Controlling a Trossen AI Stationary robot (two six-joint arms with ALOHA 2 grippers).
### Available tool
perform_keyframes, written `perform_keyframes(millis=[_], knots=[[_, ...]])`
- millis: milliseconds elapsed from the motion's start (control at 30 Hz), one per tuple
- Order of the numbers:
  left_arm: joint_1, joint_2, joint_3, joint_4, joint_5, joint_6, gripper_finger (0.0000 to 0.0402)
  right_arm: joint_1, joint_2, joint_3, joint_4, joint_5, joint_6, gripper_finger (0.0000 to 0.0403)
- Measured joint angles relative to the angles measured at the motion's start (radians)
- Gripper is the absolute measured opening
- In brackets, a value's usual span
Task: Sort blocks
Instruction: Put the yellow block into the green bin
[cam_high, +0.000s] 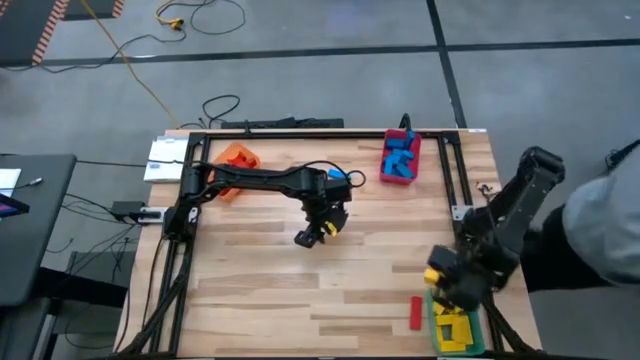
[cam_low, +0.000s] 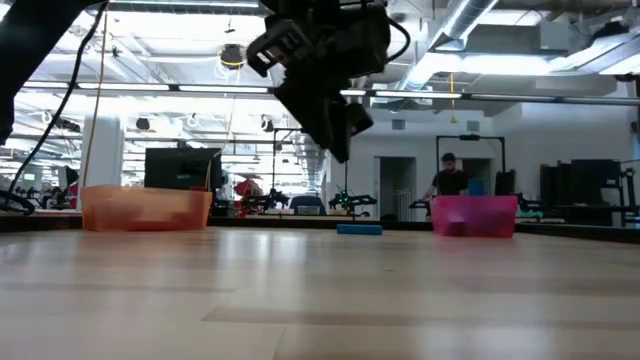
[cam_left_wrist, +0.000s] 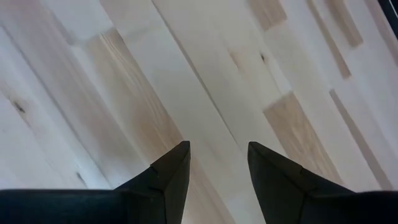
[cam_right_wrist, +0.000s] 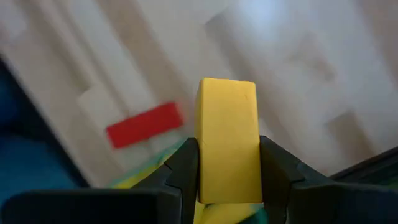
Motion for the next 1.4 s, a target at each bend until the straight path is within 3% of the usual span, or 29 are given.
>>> perform_keyframes(millis=[333, 567, 800, 1400], knots=[[-0.004, 0.003, -0.052, 0.234, 0.013, -0.049, 0.0155, 0.331, 0.035, 0.000, 0.201, 0.008, 0.360, 0.0133], [-0.019, 0.005, -0.123, 0.385, -0.006, -0.051, 0.0155, 0.461, 0.111, 0.001, 0.363, 0.011, 0.536, 0.0133], [0.012, 0.003, -0.124, 0.399, -0.201, -0.060, 0.0155, 0.475, 0.180, 0.002, 0.456, 0.011, 0.562, 0.0133], [0.246, 0.003, -0.124, 0.390, -0.166, -0.137, 0.0156, 0.474, 0.214, 0.035, 0.406, 0.008, 0.566, 0.0144]])
